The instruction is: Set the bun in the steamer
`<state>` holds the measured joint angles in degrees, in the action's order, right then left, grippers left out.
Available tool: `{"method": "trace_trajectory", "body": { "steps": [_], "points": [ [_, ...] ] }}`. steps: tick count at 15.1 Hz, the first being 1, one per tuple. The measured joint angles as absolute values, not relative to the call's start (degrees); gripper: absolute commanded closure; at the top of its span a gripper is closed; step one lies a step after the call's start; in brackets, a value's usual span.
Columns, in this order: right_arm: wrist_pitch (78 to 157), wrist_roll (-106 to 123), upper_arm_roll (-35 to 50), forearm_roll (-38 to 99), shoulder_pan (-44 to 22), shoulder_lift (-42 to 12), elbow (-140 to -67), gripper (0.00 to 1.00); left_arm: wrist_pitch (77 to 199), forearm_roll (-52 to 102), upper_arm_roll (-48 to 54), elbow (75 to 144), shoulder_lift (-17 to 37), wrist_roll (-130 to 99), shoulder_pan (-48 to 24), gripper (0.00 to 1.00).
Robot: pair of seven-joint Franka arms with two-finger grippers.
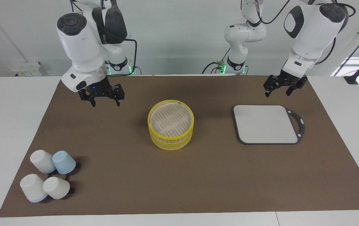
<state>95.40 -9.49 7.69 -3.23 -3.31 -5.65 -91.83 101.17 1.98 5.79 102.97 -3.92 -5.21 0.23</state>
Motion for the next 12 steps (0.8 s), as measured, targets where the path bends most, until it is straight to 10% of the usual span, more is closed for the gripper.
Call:
{"method": "trace_trajectory", "body": {
  "steps": [12],
  "points": [
    [97.32, -9.34, 4.68, -2.56, -3.41, -1.08, -99.07, 0.00, 101.17, 1.98, 5.70, 102.97, -3.96, -5.21, 0.23, 0.00]
  ]
}}
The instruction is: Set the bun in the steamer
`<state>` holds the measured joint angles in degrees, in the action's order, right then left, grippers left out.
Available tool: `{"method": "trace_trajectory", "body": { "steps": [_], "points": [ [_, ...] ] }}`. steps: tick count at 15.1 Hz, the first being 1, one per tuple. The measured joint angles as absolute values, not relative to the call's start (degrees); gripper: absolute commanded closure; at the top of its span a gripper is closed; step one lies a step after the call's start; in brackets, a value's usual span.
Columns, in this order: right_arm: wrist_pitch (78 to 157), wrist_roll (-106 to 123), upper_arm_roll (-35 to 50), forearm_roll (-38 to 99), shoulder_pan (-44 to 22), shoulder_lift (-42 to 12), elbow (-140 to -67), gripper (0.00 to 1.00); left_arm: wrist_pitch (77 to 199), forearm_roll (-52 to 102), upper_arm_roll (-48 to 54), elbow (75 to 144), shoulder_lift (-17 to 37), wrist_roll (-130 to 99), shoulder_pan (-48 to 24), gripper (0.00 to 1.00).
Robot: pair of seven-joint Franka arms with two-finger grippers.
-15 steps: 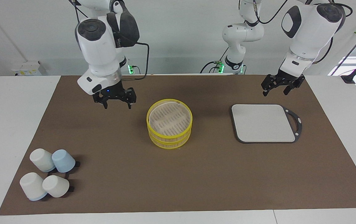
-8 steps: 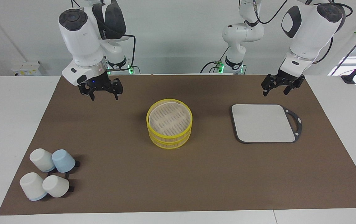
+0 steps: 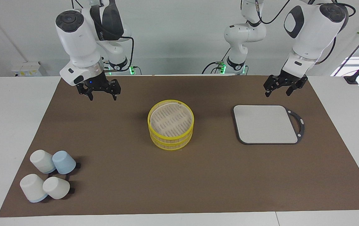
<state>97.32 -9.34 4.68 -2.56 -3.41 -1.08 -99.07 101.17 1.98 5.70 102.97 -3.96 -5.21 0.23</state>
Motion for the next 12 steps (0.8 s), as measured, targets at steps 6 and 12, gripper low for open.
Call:
{"method": "trace_trajectory", "body": {
  "steps": [6, 12],
  "points": [
    [97.83, -8.85, 3.63, 0.47, -3.70, -0.93, -99.10, 0.00, 101.12, 1.93, 4.85, 102.95, -4.15, -4.85, 0.39, 0.00],
    [97.91, -8.82, 3.55, 0.94, -3.79, 0.31, -99.10, 0.00, 101.09, 1.79, 4.80, 102.95, -4.37, -4.42, 0.39, 0.00]
  ]
}}
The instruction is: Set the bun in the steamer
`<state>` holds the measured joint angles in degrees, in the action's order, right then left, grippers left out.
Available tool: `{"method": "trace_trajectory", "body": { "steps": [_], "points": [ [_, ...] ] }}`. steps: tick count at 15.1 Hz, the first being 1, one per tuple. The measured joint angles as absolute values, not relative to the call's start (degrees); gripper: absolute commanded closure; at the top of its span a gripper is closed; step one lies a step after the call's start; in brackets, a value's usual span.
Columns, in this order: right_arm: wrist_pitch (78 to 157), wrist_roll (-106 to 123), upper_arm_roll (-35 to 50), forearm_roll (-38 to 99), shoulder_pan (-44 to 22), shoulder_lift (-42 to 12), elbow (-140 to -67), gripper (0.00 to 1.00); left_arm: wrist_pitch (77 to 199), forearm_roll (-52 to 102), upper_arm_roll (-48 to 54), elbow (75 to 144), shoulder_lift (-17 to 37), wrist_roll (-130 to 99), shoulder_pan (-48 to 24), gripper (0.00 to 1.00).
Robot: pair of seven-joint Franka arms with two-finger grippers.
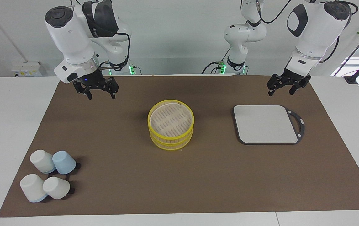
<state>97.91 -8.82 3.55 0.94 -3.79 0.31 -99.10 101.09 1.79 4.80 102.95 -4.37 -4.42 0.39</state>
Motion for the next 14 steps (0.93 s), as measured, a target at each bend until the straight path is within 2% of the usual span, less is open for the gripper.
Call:
{"method": "trace_trajectory", "body": {
  "steps": [14],
  "points": [
    [98.14, -8.78, 1.86, 0.94, -3.78, 1.01, -99.08, 0.00, 101.03, 1.33, 4.79, 102.95, -4.38, -4.36, 0.39, 0.00]
  ]
}}
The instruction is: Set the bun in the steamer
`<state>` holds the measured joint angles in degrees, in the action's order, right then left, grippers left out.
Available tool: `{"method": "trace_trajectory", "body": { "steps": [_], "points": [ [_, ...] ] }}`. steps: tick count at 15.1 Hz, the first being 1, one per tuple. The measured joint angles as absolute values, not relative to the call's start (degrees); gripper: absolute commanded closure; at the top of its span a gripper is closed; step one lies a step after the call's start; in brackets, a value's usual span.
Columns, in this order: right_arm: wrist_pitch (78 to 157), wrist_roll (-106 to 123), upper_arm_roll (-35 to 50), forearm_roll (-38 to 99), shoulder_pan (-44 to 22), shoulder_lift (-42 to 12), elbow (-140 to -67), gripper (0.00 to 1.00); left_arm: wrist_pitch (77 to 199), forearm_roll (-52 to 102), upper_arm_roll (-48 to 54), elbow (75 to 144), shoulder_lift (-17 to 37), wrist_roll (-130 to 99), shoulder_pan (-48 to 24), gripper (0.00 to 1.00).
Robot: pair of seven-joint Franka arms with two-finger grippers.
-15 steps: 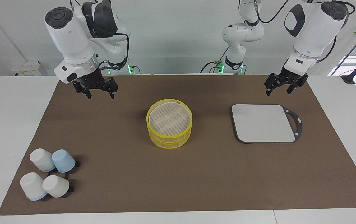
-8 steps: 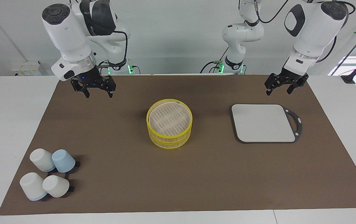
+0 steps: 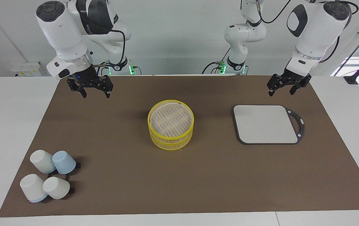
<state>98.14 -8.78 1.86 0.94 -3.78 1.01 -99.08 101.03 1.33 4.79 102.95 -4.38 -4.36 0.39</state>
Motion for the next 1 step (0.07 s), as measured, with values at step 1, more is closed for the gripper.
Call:
{"method": "trace_trajectory", "body": {
  "steps": [1],
  "points": [
    [98.14, -8.78, 1.86, 0.94, -3.78, 1.01, -99.08, 0.00, 101.02, 1.33, 4.79, 102.95, -4.38, -4.36, 0.39, 0.00]
  ]
}}
